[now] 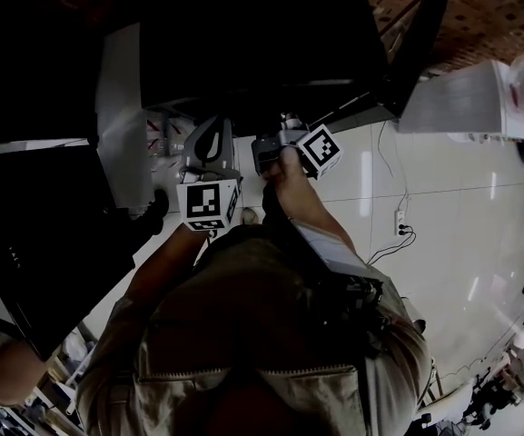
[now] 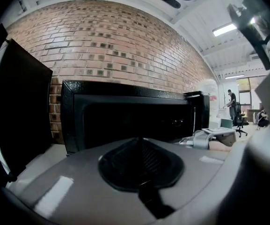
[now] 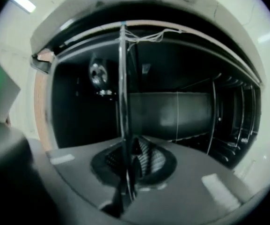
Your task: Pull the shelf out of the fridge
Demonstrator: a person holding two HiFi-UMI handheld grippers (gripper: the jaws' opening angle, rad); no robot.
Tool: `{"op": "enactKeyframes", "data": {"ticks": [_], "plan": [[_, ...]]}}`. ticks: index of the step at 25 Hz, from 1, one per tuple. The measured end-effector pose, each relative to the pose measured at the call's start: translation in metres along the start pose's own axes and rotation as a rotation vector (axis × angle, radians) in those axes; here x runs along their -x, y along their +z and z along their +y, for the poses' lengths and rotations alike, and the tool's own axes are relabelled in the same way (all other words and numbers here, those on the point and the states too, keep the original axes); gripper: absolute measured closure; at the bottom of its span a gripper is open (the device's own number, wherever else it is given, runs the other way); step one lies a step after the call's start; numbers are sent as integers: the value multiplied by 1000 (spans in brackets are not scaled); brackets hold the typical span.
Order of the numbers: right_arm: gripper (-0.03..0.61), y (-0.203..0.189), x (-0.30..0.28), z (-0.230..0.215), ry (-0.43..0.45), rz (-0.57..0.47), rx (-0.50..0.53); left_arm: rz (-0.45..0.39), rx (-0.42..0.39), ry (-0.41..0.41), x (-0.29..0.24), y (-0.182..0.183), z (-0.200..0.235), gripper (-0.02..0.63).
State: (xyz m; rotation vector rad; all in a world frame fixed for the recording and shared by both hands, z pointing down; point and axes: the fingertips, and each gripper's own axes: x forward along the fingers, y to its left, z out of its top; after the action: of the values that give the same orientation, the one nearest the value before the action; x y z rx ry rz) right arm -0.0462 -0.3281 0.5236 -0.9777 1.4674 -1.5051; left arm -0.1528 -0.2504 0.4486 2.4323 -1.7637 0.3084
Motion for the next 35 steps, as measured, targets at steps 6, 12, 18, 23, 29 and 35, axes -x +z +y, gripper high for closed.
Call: {"op": "enactKeyframes", "data": {"ticks": [6,12,18,23,29,35], "plan": [[568,-7,32,8,15,3,-9,-38,-5,-13,29,9,-8,607],[568,-19,68,13,29,6,-20,-79,-2,-24,63,14,-10,607],[568,-26,107,18,43,5,8,-112,9,-41,92,15,-17,607],[568,-30,136,29,60,-6,17,-132,29,-35,116,16,-15,607],[566,-43,185,49,61,-12,11,-146,49,-23,156,20,-19,607],[566,-57,223,75,77,21,5,-184,61,0,197,40,-26,607]]}}
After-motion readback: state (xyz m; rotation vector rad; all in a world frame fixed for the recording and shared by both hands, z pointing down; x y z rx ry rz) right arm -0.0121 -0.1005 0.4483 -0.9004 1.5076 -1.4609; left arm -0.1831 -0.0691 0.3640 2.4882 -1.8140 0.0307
